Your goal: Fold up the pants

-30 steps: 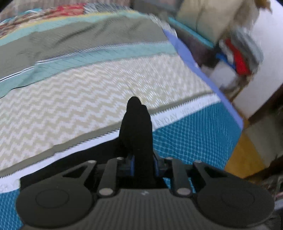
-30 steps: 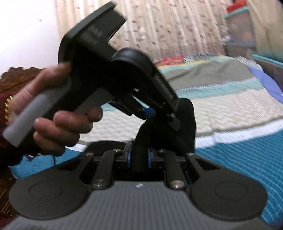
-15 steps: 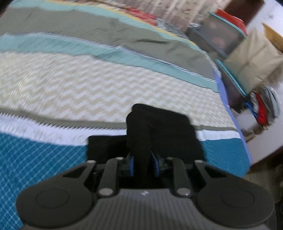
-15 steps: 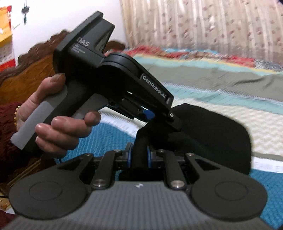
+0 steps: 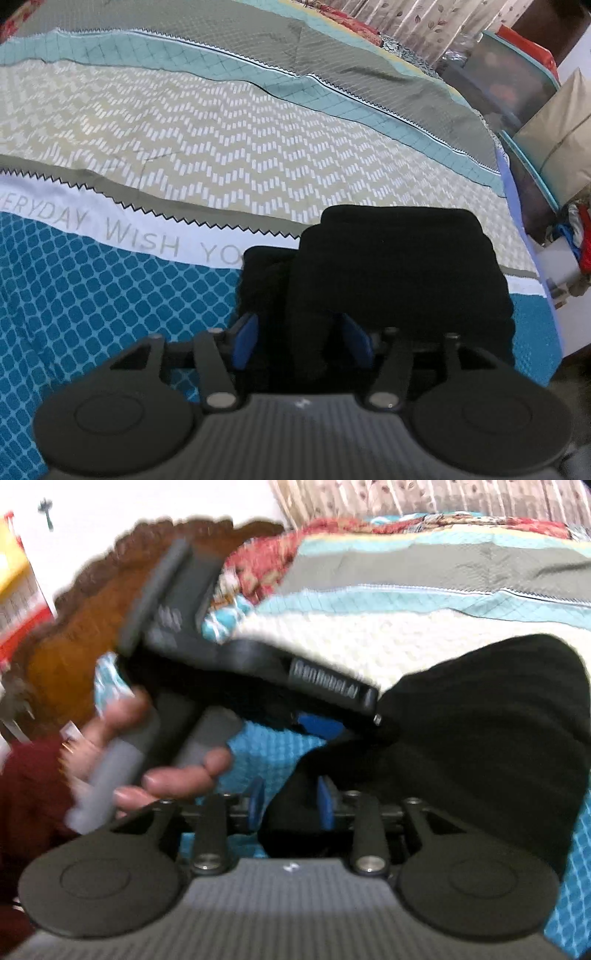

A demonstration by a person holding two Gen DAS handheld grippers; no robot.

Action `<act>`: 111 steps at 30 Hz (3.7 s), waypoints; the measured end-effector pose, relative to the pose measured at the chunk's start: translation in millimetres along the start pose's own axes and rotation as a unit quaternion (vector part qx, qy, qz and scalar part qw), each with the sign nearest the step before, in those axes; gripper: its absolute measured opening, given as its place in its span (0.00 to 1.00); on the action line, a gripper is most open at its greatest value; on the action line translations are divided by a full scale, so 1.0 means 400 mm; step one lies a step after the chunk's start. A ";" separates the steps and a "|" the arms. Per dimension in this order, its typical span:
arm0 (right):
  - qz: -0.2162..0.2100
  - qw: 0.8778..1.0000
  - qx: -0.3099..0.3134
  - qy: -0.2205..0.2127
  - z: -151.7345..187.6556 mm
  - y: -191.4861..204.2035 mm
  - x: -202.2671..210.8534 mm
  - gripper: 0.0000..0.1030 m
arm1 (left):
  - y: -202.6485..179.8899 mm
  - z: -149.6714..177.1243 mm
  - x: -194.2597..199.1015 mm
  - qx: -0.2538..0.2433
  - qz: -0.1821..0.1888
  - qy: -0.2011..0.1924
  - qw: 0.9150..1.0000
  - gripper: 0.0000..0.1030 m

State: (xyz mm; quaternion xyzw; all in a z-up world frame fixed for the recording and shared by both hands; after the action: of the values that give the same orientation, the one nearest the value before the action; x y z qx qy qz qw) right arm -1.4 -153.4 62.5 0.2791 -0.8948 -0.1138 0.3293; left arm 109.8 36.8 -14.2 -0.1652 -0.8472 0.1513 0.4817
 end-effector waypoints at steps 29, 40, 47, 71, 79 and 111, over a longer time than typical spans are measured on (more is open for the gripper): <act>0.198 0.978 -0.022 -0.067 0.015 -0.141 0.122 0.33 | -0.045 0.107 0.114 -0.049 -0.108 -0.039 0.992 0.63; 0.178 0.981 -0.065 -0.052 0.027 -0.130 0.085 0.36 | -0.057 0.129 0.153 -0.042 -0.150 -0.040 0.987 0.76; 0.202 0.977 -0.055 -0.030 0.051 -0.124 0.043 0.39 | -0.072 0.145 0.148 -0.054 -0.160 -0.043 0.985 0.76; 0.125 0.990 -0.071 0.011 0.076 -0.070 -0.066 0.40 | -0.038 0.191 0.134 -0.043 -0.192 -0.030 0.980 0.76; 0.121 0.991 -0.052 0.018 0.079 -0.055 -0.078 0.41 | -0.017 0.189 0.126 -0.030 -0.186 -0.026 0.982 0.80; 0.067 0.954 -0.274 -0.098 0.144 -0.212 0.176 0.86 | 0.068 0.110 0.202 0.006 0.001 -0.064 0.998 1.00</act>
State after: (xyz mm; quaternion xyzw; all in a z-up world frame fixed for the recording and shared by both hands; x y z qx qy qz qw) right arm -47.1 -262.1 23.1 0.1049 -0.8739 -0.3588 0.3107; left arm 36.5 91.3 14.9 -0.1531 -0.8753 0.1671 0.4273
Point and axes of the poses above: each gripper's, at about its wrist camera, not at the fingertips, and x roughly against the way its jaws point, y to its left, z to its underside, the point moved 3 cm from there along -x, roughly the way its jaws point, and after that the axes turned 4 degrees about x, right-handed, at the moved point
